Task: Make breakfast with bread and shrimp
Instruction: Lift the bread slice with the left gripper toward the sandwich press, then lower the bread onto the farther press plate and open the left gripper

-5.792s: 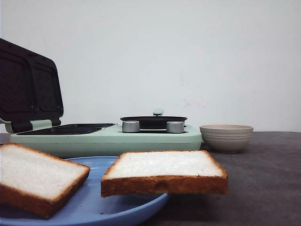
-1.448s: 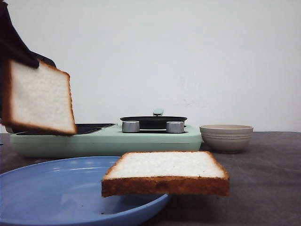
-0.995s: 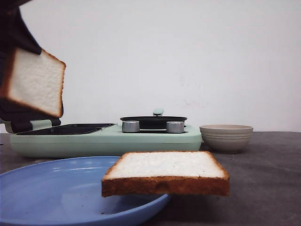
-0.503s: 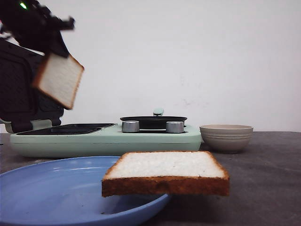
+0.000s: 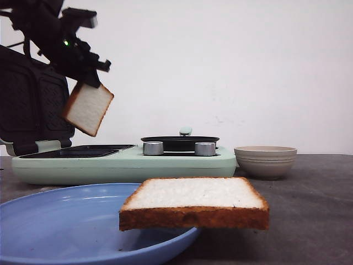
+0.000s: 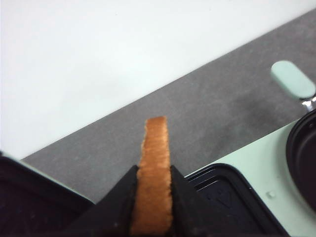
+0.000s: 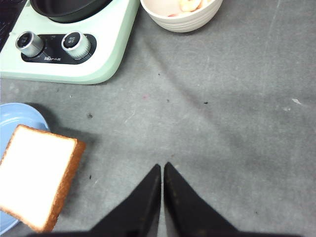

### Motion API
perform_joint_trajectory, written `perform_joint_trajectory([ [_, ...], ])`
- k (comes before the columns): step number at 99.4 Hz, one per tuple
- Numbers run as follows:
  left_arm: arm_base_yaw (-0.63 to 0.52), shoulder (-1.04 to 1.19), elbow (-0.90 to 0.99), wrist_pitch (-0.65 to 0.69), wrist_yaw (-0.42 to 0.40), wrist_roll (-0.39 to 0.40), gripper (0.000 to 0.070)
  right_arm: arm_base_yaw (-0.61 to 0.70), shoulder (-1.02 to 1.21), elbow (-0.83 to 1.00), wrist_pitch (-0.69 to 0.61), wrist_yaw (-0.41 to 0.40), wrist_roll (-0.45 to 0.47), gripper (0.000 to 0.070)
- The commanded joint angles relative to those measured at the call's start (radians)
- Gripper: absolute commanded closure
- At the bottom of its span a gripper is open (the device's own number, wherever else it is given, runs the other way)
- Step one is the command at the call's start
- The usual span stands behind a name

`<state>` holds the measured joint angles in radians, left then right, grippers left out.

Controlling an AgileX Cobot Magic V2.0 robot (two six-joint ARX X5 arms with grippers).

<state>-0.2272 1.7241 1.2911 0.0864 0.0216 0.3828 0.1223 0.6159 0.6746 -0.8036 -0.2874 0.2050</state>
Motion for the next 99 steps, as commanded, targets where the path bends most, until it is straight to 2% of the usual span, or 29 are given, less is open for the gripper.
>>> perform_joint_trajectory([
  [1, -0.003, 0.027, 0.027, 0.019, -0.008, 0.053, 0.0699, 0.000, 0.003, 0.015, 0.006, 0.000, -0.016, 0.0697],
  [27, -0.004, 0.067, 0.027, 0.052, -0.030, 0.159, 0.0700, 0.000, 0.003, 0.016, 0.006, 0.000, -0.030, 0.0697],
  [51, -0.004, 0.093, 0.027, 0.077, -0.030, 0.203, 0.0700, 0.000, 0.003, 0.015, 0.006, 0.000, -0.029, 0.0697],
  [99, -0.004, 0.108, 0.027, 0.041, -0.018, 0.204, 0.0700, 0.000, 0.003, 0.015, 0.006, 0.000, -0.029, 0.0697],
])
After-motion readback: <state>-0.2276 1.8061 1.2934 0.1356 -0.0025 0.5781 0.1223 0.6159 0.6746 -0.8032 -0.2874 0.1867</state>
